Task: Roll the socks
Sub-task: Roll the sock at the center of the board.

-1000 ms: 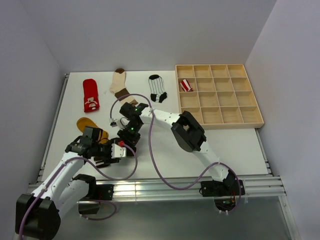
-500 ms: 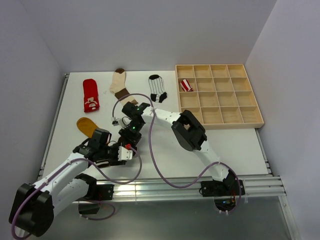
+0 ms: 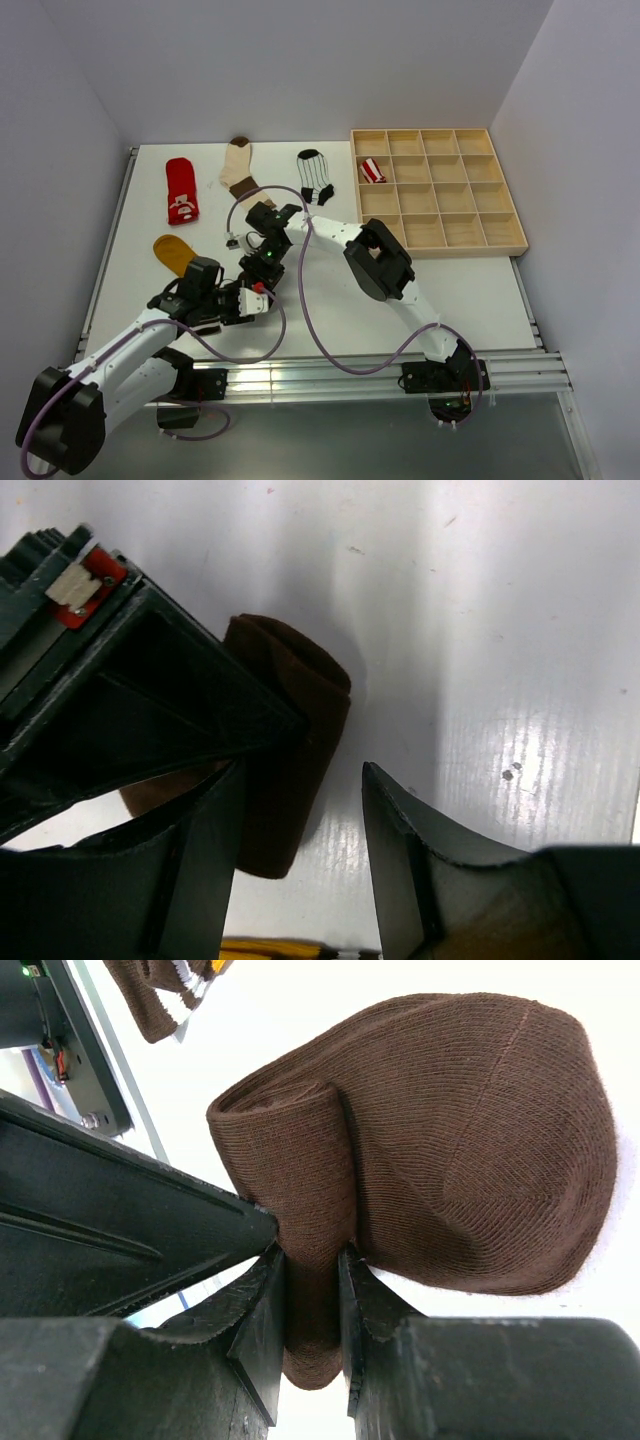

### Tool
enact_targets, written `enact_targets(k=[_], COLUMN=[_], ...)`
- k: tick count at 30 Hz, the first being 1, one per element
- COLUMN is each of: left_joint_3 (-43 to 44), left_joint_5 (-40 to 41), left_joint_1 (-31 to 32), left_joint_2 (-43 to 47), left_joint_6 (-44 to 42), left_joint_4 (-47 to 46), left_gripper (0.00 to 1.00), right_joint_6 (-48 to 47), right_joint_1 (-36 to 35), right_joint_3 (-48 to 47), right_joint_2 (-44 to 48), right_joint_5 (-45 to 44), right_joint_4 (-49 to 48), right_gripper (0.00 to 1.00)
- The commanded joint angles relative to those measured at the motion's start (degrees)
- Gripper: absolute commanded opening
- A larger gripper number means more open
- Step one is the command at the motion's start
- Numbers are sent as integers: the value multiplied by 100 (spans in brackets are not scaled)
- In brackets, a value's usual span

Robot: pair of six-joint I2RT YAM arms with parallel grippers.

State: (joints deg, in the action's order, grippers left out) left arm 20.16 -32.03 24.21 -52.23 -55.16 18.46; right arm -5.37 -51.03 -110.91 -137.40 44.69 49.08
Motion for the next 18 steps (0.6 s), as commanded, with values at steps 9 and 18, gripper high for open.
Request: enact_targets(k=[9, 18], left_joint_3=[40, 75], left_joint_5=[461, 347], left_joint_1=[-4, 5], left_joint_2=[-112, -411], left_joint_6=[-233, -197], left_joint_4=[-439, -440], left_gripper=[64, 59], right_joint_6=[-70, -123], right_joint_1=[-74, -74], right_joint_3=[105, 53], right_joint_2=[21, -6], right_joint_5=[-259, -206], right_joint_4=[49, 66], right_gripper=[5, 4])
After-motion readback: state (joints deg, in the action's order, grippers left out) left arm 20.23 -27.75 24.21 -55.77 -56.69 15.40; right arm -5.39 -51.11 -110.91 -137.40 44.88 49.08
